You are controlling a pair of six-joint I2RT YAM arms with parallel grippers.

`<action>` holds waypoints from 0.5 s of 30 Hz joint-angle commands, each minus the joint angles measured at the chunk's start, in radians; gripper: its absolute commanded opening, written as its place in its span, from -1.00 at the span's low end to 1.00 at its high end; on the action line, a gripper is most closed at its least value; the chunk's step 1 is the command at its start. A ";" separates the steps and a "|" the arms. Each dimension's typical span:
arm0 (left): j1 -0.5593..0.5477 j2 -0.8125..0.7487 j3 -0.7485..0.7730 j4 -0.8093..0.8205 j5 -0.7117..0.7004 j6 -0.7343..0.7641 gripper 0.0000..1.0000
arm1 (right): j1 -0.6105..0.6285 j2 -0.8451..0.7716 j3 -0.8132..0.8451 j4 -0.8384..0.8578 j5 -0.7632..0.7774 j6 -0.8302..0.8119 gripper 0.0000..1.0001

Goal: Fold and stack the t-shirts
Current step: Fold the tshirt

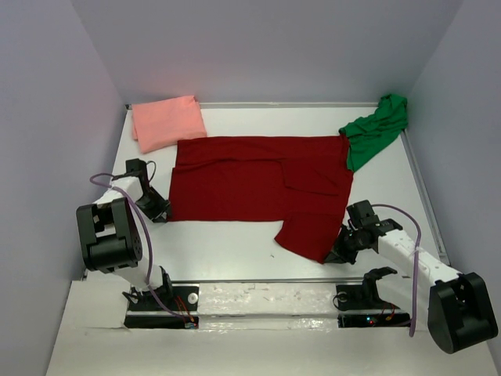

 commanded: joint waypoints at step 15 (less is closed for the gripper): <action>-0.009 0.045 -0.050 0.048 0.105 -0.020 -1.00 | 0.010 0.010 0.124 -0.075 0.042 -0.032 -1.00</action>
